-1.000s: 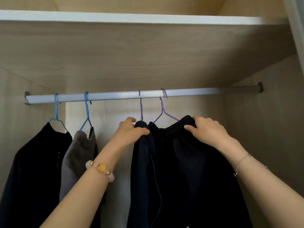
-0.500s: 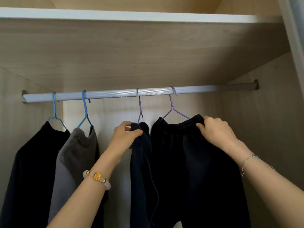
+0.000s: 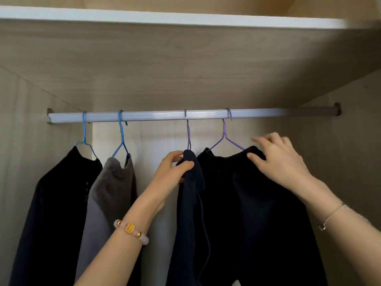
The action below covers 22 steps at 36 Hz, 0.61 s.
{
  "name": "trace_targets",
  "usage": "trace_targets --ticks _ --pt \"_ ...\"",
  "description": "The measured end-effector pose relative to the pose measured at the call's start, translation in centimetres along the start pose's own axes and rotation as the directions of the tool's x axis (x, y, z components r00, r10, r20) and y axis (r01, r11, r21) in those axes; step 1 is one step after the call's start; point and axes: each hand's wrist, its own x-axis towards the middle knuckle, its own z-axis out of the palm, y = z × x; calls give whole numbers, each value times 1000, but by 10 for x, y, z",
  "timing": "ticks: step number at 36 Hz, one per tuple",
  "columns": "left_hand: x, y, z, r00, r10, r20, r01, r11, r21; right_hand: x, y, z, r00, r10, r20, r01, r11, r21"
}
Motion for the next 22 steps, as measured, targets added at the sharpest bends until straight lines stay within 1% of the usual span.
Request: trace_targets --ticks 2,3,4,5,7,9,11,13,16,18,20,22 --pt "0 -1 -1 1000 11 7 -11 1000 -2 -3 -28 -8 979 -66 -195 88 991 102" --pt "0 0 -2 1000 11 16 -11 1000 -11 -1 -42 -10 966 -84 -243 130 975 178" --pt "0 1 -4 1000 7 26 -7 1000 -24 2 -57 -11 967 -89 -237 151 954 258" --pt "0 2 -5 999 2 32 -1 999 -39 6 -71 -10 981 -81 -174 137 932 337" --pt "2 6 -9 1000 -8 23 10 998 -60 11 -99 -6 997 -66 47 37 883 469" --pt "6 11 -15 1000 -9 -11 8 998 -63 12 -120 0 967 -76 242 -67 845 531" --pt "10 15 -20 998 15 -53 -17 998 -52 13 -133 9 933 -77 353 -131 837 531" --pt "13 16 -26 995 41 -87 -43 999 -20 17 -134 19 905 -57 421 -193 828 527" --pt "14 11 -34 991 68 -114 -63 997 39 20 -124 27 837 -26 547 -351 742 571" --pt "14 5 -39 989 80 -126 -72 995 66 19 -116 29 816 -5 578 -401 715 573" --pt "12 -1 -43 988 83 -129 -71 993 92 20 -106 32 822 24 569 -406 725 556" --pt "10 -6 -46 989 78 -124 -65 992 109 19 -100 33 847 73 526 -373 787 491"
